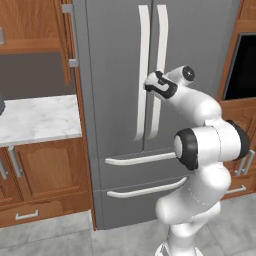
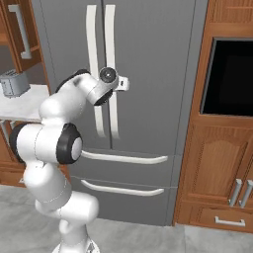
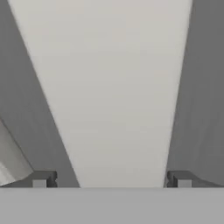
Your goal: There is a bowl on the dining counter. Grab a lemon wedge from the fridge and place it in the bowl. Then get the liquor bottle and glass cup from the cabinet and place them next to the bowl.
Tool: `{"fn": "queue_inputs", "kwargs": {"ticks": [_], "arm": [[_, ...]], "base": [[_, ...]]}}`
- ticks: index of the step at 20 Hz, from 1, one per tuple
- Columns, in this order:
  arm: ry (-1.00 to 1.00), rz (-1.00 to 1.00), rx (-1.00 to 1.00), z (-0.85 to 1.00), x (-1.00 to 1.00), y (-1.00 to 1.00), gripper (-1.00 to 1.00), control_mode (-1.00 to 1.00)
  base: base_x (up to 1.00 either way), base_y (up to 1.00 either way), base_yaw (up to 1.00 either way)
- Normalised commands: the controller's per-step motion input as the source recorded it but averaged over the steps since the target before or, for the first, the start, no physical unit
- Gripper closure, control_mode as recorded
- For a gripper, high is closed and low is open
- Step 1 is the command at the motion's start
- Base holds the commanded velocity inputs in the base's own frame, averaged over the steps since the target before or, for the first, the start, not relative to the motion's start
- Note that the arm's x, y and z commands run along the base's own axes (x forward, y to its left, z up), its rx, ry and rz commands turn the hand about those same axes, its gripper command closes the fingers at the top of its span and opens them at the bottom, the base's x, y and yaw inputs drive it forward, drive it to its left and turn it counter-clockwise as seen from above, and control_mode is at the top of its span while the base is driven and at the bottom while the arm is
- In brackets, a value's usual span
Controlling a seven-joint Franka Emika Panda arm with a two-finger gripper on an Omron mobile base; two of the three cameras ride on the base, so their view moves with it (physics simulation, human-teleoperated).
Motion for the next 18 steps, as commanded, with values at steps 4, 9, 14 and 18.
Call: {"fn": "queue_inputs", "kwargs": {"ticks": [4, 9, 14, 18], "arm": [[-0.01, -0.3, 0.05, -0.16, 0.69, 0.02, -1.0, -1.0], [0.02, -0.13, 0.02, -0.17, 0.53, 0.0, 1.0, -1.0], [0.08, -0.01, 0.0, 0.06, -0.1, -0.1, 1.0, -1.0], [0.01, -0.03, 0.0, 0.22, -0.89, -0.5, 1.0, -1.0]], "base": [[0.0, 0.0, 0.0], [0.0, 0.0, 0.0], [0.0, 0.0, 0.0], [0.0, 0.0, 0.0]]}}
